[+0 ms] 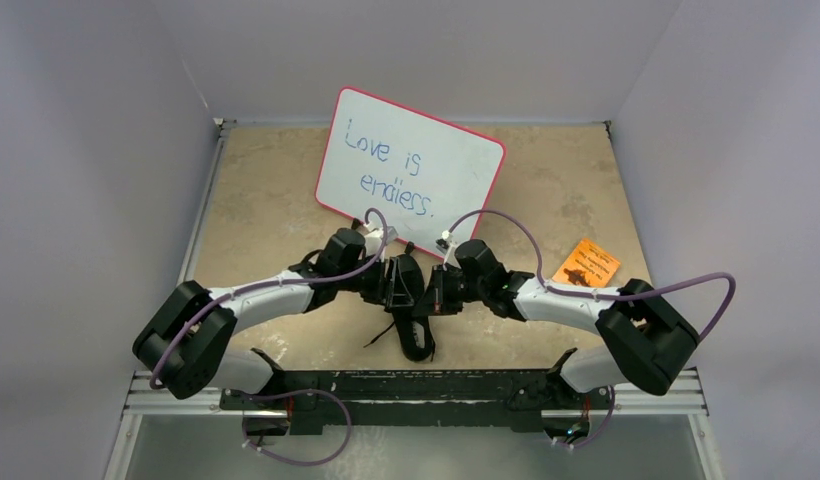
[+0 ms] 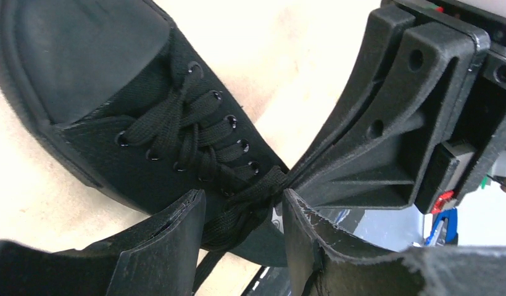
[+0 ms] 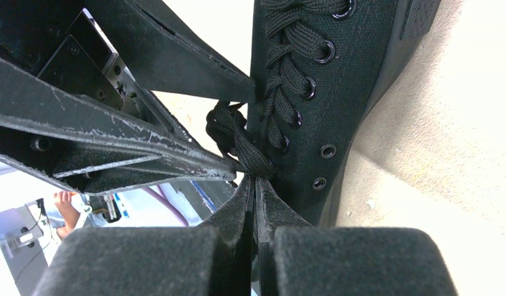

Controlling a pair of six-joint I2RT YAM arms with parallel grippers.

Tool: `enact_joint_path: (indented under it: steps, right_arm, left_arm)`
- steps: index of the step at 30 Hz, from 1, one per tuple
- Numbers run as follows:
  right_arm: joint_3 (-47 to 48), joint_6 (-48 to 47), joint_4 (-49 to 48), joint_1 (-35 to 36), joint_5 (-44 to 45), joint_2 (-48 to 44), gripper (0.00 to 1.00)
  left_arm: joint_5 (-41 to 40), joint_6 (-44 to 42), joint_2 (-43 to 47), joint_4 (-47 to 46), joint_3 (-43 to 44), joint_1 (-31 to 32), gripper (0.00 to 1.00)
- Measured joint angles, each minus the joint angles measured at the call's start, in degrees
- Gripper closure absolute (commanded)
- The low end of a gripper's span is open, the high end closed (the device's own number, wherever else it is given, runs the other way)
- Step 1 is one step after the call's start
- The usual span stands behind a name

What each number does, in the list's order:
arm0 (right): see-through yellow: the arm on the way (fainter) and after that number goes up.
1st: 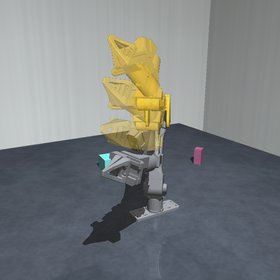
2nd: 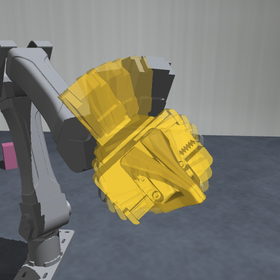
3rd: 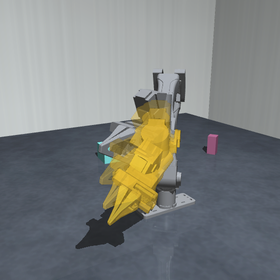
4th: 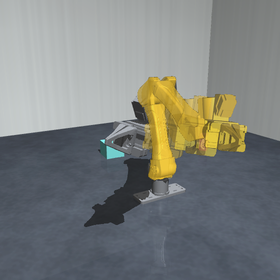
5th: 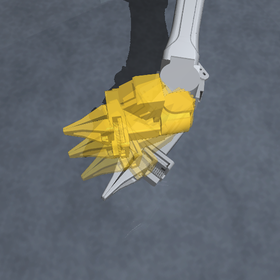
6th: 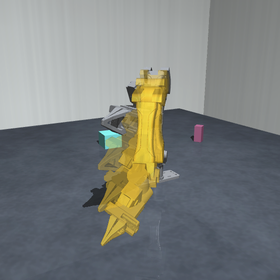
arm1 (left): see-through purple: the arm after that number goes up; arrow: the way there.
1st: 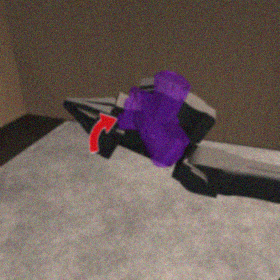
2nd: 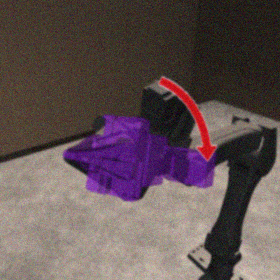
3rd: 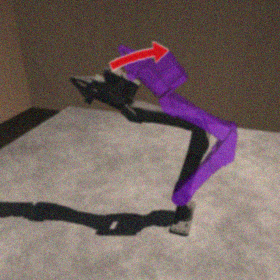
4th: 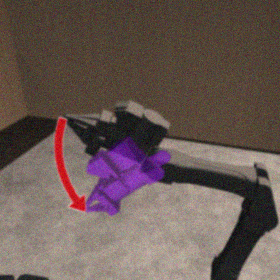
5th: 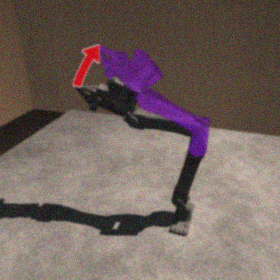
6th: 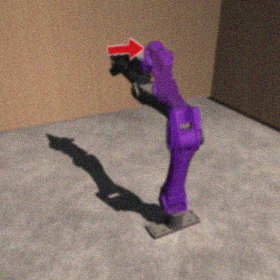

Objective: Tie the shoes

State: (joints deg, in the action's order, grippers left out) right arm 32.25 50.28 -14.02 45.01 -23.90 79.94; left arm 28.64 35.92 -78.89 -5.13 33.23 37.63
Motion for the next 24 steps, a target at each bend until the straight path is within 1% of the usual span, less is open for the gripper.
enact_joint_path:
  steps: [5, 8, 10, 12, 14, 19, 24]
  right_arm:
    - [-0.02, -0.17, 0.15, 0.00, -0.04, -0.09, 1.00]
    - [-0.02, -0.22, 0.31, 0.00, -0.04, -0.09, 1.00]
    - [-0.02, -0.22, 0.42, 0.00, -0.02, -0.09, 1.00]
    - [-0.02, -0.22, 0.44, 0.00, -0.04, -0.09, 1.00]
    - [-0.02, -0.22, 0.44, 0.00, -0.02, -0.09, 1.00]
    - [-0.02, -0.20, 0.42, -0.02, -0.02, -0.09, 1.00]
    - [-0.02, -0.20, 0.42, -0.02, -0.04, -0.09, 1.00]
  left_arm:
    - [3.15, -0.66, 0.00, -1.31, -0.37, 0.00, 0.54]
    - [4.28, -0.63, 0.00, -2.49, -0.68, 0.00, 0.58]
    - [4.85, -0.61, 0.00, -3.04, -1.05, 0.00, 0.63]
    - [5.29, -0.70, 0.00, -2.99, -1.33, 0.00, 0.66]
    - [5.29, -1.07, 0.00, -2.93, -1.36, 0.00, 0.66]
    - [5.27, -1.31, 0.00, -2.75, -1.36, 0.00, 0.63]
    - [5.29, -1.31, 0.00, -2.89, -1.36, 0.00, 0.65]
